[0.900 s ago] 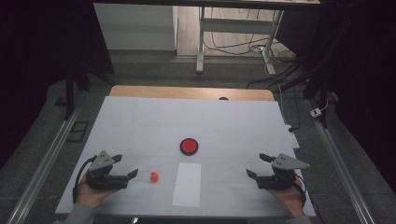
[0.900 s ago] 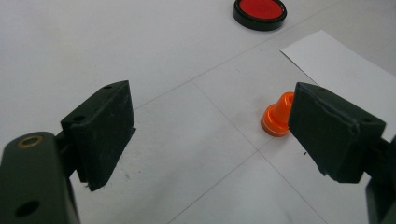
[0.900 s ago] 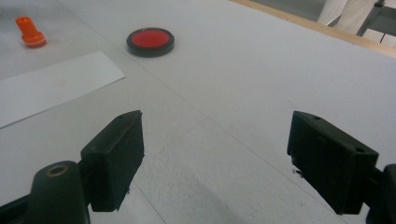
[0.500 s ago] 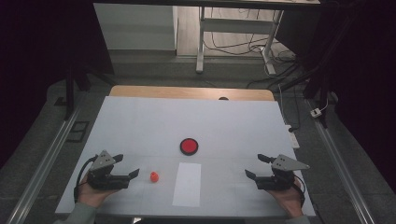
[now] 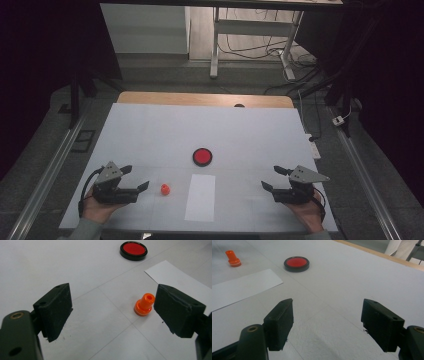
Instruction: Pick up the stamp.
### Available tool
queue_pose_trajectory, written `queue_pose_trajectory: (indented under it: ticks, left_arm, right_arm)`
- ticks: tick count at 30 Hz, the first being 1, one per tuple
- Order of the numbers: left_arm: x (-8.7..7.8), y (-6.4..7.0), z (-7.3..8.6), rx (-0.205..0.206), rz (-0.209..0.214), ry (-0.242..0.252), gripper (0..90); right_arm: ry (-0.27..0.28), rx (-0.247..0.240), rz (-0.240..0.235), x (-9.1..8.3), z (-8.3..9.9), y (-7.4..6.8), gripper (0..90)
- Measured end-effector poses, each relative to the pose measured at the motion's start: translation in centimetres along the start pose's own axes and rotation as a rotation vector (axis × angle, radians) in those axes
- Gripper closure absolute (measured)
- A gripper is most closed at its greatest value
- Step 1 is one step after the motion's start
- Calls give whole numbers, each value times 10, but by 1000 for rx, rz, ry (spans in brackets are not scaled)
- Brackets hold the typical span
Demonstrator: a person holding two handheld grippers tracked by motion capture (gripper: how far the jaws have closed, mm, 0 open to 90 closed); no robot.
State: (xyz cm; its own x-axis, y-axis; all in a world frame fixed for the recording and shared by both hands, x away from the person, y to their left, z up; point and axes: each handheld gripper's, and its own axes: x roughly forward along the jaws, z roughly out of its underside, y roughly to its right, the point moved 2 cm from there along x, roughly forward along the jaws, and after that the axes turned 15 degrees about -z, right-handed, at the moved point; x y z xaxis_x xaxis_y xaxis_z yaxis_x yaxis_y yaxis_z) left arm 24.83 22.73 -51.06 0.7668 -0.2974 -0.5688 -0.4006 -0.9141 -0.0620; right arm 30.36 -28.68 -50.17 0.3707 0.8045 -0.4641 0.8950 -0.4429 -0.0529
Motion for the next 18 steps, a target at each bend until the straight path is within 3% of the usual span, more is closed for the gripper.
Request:
queue_pose_trajectory:
  ticks: [11, 18]
  left_arm:
    - [0, 5, -11, 7, 11, 14, 156]
    - [2, 9, -21, 13, 41, 13, 162]
  right_arm:
    - [-5, 3, -2, -1, 1, -2, 273]
    - [-7, -5, -5, 1, 0, -4, 278]
